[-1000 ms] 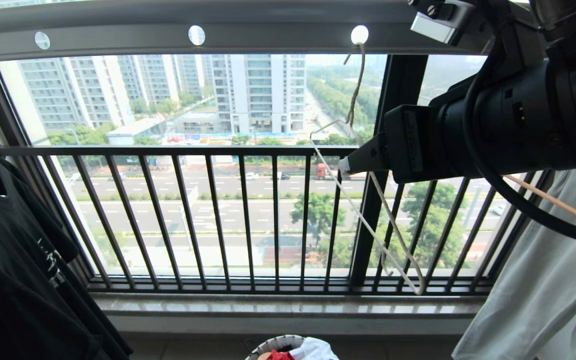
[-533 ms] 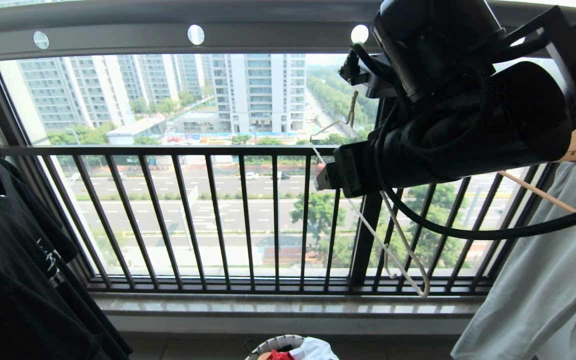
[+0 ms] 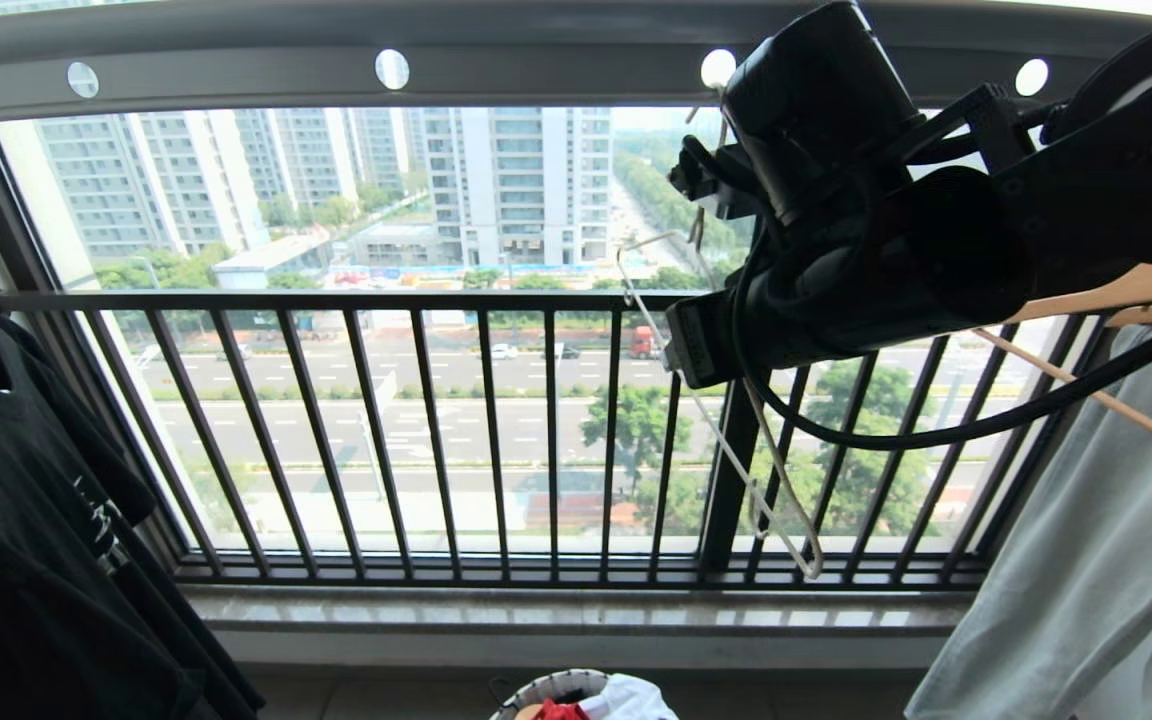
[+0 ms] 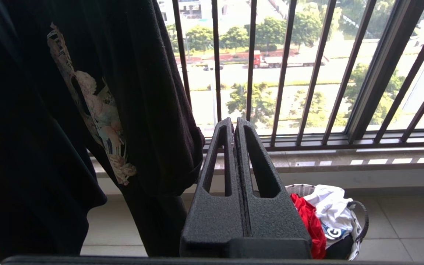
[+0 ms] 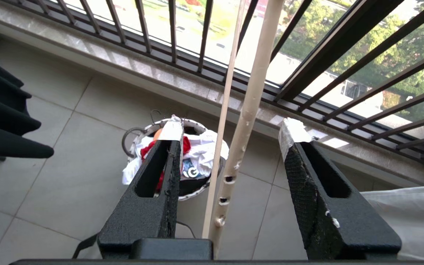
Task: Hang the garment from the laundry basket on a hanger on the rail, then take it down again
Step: Pick up the clothes rack on the clothesline
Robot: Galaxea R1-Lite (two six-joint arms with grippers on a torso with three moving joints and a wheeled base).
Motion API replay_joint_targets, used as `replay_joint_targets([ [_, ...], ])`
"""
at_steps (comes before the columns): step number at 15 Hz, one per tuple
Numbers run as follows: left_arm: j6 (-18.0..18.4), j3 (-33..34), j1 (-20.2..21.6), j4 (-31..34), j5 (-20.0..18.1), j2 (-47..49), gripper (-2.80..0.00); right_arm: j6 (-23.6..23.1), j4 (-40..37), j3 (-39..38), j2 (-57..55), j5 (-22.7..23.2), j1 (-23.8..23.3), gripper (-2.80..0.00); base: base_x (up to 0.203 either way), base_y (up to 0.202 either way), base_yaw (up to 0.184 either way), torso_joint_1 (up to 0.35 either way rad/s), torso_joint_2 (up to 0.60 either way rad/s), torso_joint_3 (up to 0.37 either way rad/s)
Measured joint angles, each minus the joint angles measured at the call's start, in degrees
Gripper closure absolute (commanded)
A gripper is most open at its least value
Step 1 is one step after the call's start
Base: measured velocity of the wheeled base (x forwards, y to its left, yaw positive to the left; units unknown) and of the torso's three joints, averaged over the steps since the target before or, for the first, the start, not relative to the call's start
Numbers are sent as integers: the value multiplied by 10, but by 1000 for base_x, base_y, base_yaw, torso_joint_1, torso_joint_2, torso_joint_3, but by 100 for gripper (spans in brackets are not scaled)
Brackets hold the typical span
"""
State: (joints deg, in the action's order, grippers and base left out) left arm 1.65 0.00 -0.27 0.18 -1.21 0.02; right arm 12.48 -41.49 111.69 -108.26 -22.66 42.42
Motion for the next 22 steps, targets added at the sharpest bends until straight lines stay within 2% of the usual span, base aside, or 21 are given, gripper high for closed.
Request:
replay_joint_targets([
  [16, 0, 0, 0, 0, 0, 0, 0, 1, -7, -24, 33, -11, 9, 0, 0, 0, 0, 0, 0, 0],
  [20, 0, 0, 0, 0, 0, 0, 0, -1, -7, -30, 61, 37, 22, 0, 0, 0, 0, 0, 0, 0],
  [22, 0, 0, 0, 0, 0, 0, 0, -2, -5, -30, 74, 47, 30, 0, 0, 0, 0, 0, 0, 0],
])
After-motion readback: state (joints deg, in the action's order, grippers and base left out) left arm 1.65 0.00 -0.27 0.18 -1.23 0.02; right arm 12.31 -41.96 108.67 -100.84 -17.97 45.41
